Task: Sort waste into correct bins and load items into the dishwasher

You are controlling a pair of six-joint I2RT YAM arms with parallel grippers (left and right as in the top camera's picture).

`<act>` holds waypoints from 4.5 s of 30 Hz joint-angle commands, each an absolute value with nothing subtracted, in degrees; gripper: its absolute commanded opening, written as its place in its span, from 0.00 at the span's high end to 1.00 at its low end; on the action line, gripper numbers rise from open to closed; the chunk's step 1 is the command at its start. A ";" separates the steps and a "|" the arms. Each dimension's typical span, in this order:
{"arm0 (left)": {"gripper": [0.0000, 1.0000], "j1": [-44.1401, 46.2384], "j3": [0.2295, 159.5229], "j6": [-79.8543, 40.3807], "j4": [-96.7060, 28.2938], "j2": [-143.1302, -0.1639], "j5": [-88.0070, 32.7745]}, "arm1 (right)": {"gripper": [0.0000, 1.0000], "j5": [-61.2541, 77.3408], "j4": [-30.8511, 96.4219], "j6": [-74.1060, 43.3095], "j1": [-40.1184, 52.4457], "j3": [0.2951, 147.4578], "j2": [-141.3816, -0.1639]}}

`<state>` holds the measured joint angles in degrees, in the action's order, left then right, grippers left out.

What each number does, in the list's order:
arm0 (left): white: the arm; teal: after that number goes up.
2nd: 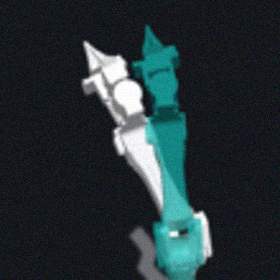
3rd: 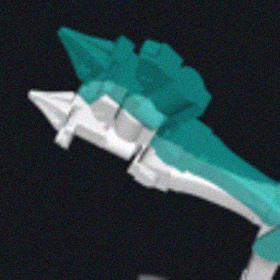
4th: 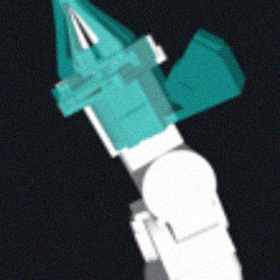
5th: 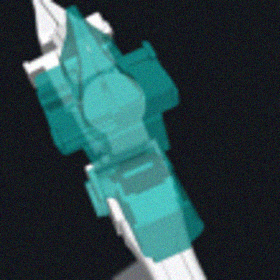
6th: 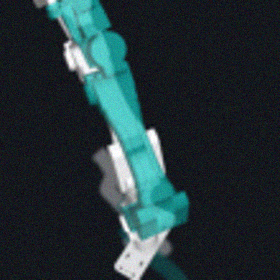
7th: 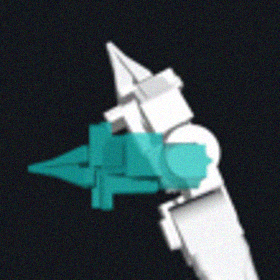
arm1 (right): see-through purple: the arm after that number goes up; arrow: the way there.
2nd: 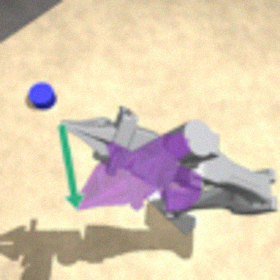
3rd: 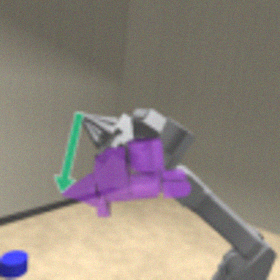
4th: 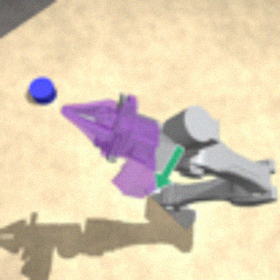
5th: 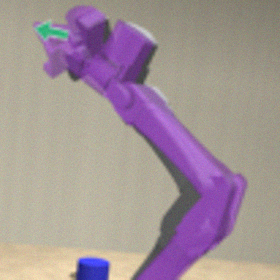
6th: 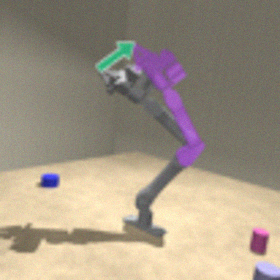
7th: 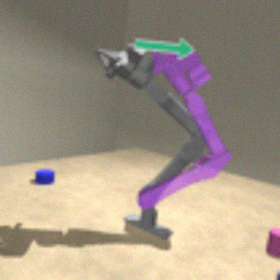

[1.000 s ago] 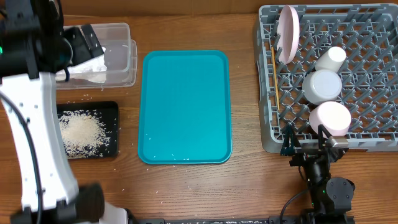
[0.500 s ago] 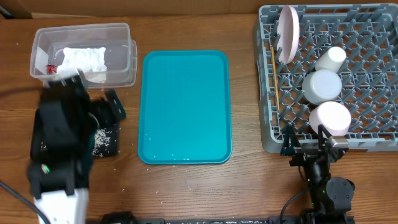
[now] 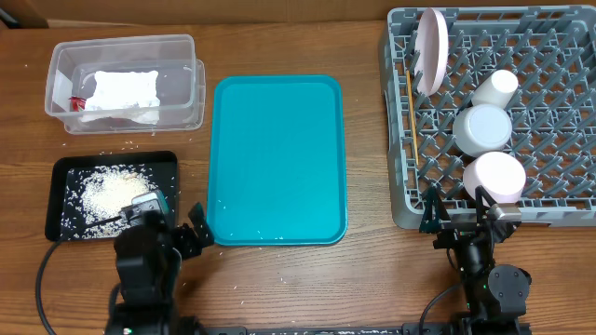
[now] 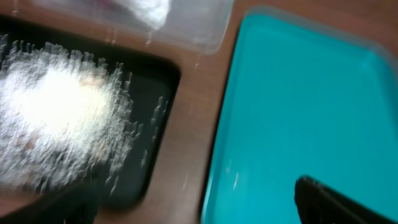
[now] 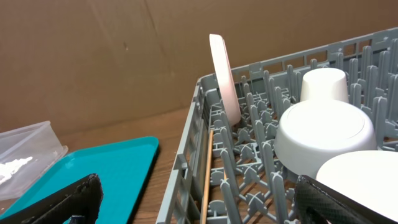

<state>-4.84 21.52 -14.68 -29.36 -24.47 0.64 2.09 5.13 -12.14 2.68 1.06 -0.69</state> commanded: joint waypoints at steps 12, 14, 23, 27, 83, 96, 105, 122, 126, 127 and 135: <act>0.00 -4.47 0.91 -15.03 -5.50 -6.61 -3.22 | 0.00 1.54 4.82 -11.99 2.90 0.47 -0.16; 0.00 -4.47 0.64 -15.00 -4.78 -4.80 -3.22 | 0.00 1.54 4.82 -11.99 2.90 0.47 -0.16; 0.00 -4.40 0.30 -14.98 -1.02 -0.19 -1.10 | 0.00 1.54 4.82 -11.99 2.90 0.47 -0.16; 0.00 -4.01 0.30 -14.02 3.14 -0.19 -1.32 | 0.00 1.54 4.82 -11.99 2.90 0.47 -0.16; 0.00 -1.45 0.27 1.13 -4.45 -0.25 -1.43 | 0.00 1.54 4.82 -11.99 2.90 0.47 -0.16; 0.00 -1.45 0.27 1.13 -4.45 -0.25 -1.43 | 0.00 1.56 4.82 -11.99 2.90 0.47 -0.16; 0.00 -1.45 0.27 1.13 -4.45 -0.25 -1.43 | 0.00 1.54 4.82 -11.99 2.90 0.47 -0.16; 0.00 -1.45 0.27 1.13 -4.45 -0.25 -1.43 | 0.00 1.54 4.82 -11.99 2.90 0.47 -0.16; 0.00 -1.45 0.27 1.13 -4.45 -0.25 -1.43 | 0.00 1.54 4.82 -11.99 2.90 0.47 -0.16; 0.00 -1.45 0.27 1.13 -4.45 -0.25 -1.45 | 0.00 1.54 4.82 -11.99 2.90 0.47 -0.16; 0.00 -1.45 0.27 1.13 -4.45 -0.25 -1.43 | 0.00 1.54 4.82 -11.99 2.90 0.47 -0.16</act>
